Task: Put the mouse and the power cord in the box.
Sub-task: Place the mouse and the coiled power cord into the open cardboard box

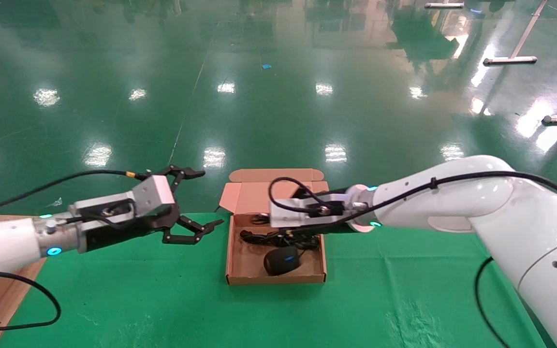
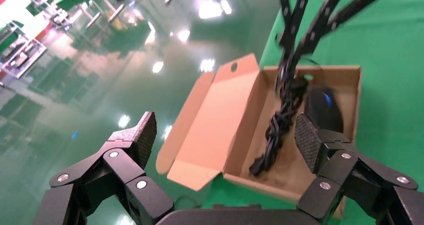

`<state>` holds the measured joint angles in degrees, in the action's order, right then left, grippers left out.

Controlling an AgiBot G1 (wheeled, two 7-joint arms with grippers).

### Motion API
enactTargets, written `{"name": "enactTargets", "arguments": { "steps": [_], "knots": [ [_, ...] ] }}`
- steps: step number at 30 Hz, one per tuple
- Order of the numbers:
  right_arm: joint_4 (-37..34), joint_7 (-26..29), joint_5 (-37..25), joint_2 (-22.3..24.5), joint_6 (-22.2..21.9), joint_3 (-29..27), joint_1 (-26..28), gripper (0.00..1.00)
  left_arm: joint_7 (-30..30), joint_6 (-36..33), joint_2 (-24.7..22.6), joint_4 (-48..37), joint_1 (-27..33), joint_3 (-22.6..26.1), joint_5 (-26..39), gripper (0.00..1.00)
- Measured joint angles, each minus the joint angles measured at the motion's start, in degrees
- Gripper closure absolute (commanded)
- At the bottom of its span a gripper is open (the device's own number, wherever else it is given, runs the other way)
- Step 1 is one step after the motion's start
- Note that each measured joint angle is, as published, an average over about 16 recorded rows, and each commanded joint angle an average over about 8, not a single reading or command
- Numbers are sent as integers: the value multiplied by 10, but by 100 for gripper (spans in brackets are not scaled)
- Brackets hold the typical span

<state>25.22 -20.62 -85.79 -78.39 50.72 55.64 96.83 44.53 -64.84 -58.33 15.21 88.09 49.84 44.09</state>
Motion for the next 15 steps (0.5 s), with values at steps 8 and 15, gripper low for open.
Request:
{"name": "enactTargets", "arguments": {
  "steps": [8, 15],
  "knots": [
    [-12, 4, 0, 1, -20, 21, -3, 0, 14, 3, -10, -21, 2, 0, 1, 0],
    [-12, 4, 0, 1, -18, 18, -2, 0, 13, 4, -10, -19, 2, 0, 2, 0]
  ]
}}
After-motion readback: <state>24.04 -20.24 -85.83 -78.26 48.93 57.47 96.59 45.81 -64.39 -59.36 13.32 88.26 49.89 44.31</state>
